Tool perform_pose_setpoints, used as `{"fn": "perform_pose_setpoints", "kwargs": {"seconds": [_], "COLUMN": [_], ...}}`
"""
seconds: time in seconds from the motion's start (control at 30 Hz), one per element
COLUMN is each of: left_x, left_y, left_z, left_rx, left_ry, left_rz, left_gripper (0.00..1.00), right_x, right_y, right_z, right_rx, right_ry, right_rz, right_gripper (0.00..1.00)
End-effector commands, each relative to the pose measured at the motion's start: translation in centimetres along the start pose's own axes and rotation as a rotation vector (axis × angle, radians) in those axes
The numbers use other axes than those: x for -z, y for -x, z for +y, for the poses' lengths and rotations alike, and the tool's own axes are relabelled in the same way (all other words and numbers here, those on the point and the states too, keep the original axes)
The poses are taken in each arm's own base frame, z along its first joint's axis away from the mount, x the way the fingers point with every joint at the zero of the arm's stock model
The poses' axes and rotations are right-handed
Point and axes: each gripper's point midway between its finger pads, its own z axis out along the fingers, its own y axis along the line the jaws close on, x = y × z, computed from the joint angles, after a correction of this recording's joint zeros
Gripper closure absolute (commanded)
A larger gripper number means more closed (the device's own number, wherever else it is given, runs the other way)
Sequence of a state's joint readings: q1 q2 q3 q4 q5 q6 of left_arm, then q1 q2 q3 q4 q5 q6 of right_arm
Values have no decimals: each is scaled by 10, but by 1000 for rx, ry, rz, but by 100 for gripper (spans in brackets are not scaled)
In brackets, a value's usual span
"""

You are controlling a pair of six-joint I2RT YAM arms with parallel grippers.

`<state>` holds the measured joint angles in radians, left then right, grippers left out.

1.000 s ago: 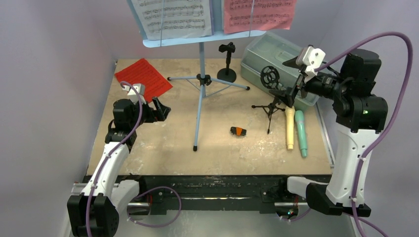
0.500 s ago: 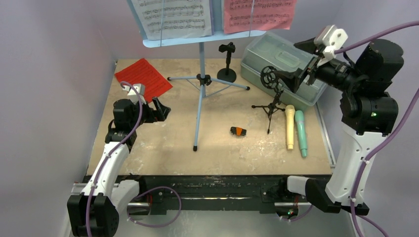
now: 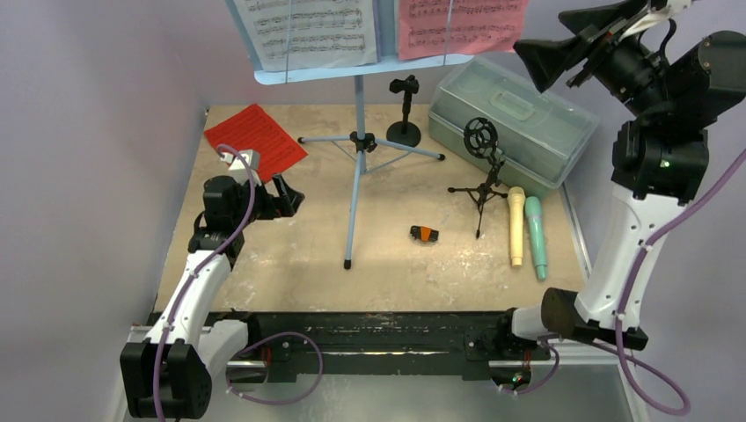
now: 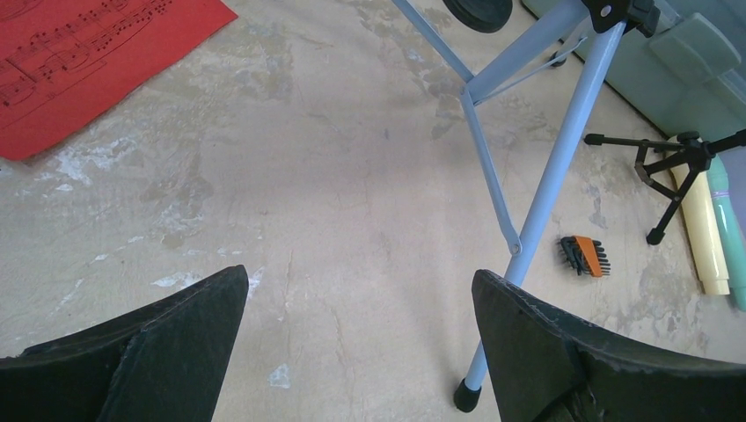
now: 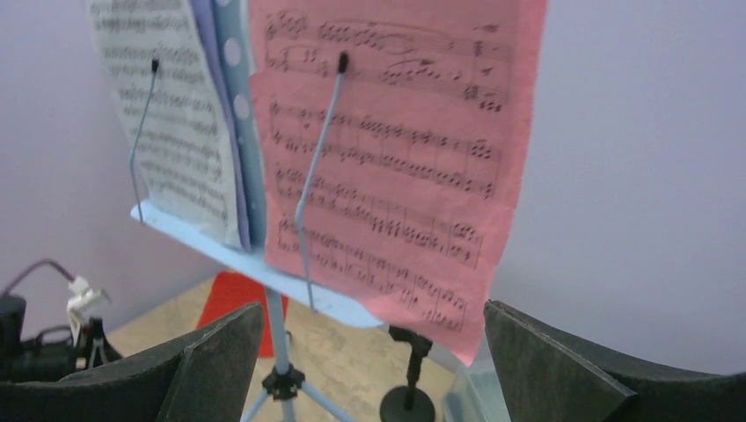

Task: Pack up the instrument practice props
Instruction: Pick up the sheet music from the music stand.

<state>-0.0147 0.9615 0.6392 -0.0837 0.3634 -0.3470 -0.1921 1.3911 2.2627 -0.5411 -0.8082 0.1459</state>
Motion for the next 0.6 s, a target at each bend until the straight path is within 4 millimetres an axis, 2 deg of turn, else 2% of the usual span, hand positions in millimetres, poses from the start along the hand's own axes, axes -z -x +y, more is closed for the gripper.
{"fn": "perform_pose_setpoints", "kwargs": {"seconds": [0.0,0.17,0.27,0.57], "left_x": [0,0,-1,-3], "left_y": [8,7,7,6], "left_z": [-3,-2,-1,0], "left_rx": [-35,-36,-35,-31], "left_ry": [-12,-5,-6,-3], "left_rz": [-20,-18,-15,-10], "left_gripper": [1,1,1,1], "right_x": [-23,-29,-32,-40], "right_y": [20,15,7,-4], "right_z": [-28,-45,-48,-53], "right_rx": [-174,-347,-423,-476], "right_ry": [12,115,178,233], "right_rz": [-119,-145,-145,-150], "right_gripper": [1,1,1,1]}}
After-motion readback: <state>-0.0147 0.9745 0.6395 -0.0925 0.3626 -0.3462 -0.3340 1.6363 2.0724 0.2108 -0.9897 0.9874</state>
